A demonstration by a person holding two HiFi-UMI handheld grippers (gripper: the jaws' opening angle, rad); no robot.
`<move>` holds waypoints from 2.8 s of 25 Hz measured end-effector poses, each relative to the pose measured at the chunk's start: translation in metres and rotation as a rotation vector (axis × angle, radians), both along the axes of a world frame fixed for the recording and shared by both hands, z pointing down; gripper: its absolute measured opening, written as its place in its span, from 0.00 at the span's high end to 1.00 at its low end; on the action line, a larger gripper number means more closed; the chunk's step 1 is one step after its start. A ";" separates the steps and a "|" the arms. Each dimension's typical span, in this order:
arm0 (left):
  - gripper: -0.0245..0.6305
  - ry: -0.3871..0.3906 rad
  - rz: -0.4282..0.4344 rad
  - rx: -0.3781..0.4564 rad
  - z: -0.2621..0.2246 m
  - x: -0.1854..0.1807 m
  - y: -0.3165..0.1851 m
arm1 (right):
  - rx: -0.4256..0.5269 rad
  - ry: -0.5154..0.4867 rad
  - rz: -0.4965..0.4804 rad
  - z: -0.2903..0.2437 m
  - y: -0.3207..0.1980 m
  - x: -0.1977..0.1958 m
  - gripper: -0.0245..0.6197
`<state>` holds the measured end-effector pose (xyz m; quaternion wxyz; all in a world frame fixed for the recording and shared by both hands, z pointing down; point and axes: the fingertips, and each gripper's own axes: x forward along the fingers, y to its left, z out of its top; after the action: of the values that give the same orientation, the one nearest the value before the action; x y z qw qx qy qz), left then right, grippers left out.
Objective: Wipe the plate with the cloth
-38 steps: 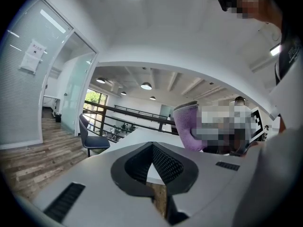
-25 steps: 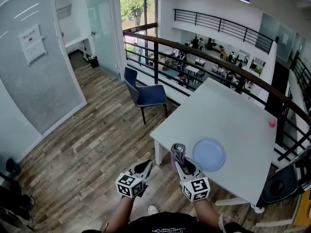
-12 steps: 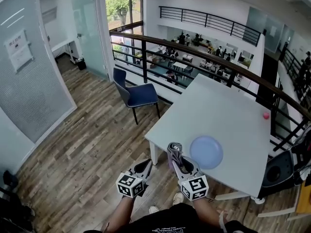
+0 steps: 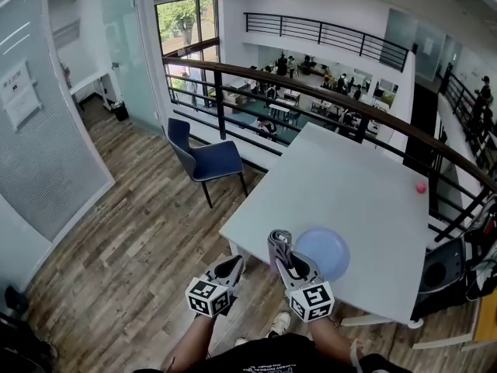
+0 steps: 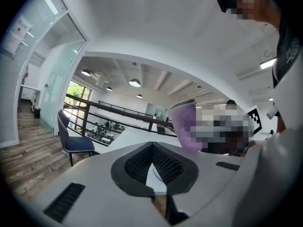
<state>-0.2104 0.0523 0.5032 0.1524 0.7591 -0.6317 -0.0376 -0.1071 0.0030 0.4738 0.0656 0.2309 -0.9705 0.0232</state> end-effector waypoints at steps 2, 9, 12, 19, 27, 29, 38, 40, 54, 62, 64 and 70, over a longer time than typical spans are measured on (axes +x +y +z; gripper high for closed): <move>0.96 -0.005 0.008 -0.004 0.000 0.005 -0.012 | -0.004 -0.005 0.005 -0.001 -0.012 0.004 0.78; 0.96 0.003 0.024 -0.032 0.009 0.015 -0.052 | -0.018 -0.002 0.018 0.005 -0.056 0.017 0.78; 0.96 -0.011 0.027 -0.044 0.012 0.020 -0.070 | -0.019 -0.009 0.022 0.007 -0.075 0.024 0.78; 0.96 -0.065 0.067 -0.059 0.013 0.049 -0.121 | -0.042 -0.021 0.054 0.014 -0.122 0.048 0.78; 0.96 -0.063 0.093 -0.086 0.014 0.076 -0.172 | -0.079 -0.033 0.087 0.017 -0.171 0.079 0.78; 0.96 -0.066 0.093 -0.085 0.016 0.081 -0.184 | -0.084 -0.033 0.090 0.023 -0.183 0.087 0.78; 0.96 -0.070 0.112 -0.099 0.017 0.083 -0.223 | -0.123 -0.040 0.129 0.035 -0.218 0.100 0.78; 0.96 -0.069 0.123 -0.101 0.019 0.082 -0.231 | -0.124 -0.037 0.134 0.037 -0.225 0.097 0.78; 0.96 -0.049 0.279 -0.058 0.010 0.056 -0.279 | -0.051 -0.041 0.284 0.011 -0.264 0.072 0.78; 0.96 -0.037 0.392 -0.054 0.014 0.044 -0.286 | -0.082 -0.015 0.394 0.022 -0.253 0.066 0.78; 0.96 -0.034 0.421 -0.053 0.017 0.040 -0.289 | -0.083 -0.007 0.414 0.025 -0.250 0.061 0.78; 0.96 -0.020 0.526 -0.057 0.022 0.043 -0.290 | -0.091 0.024 0.491 0.028 -0.233 0.055 0.78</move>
<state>-0.1671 -0.2373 0.5255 0.1723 0.8930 -0.4148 0.0286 -0.0522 -0.2302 0.5022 0.0801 0.4568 -0.8824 0.0793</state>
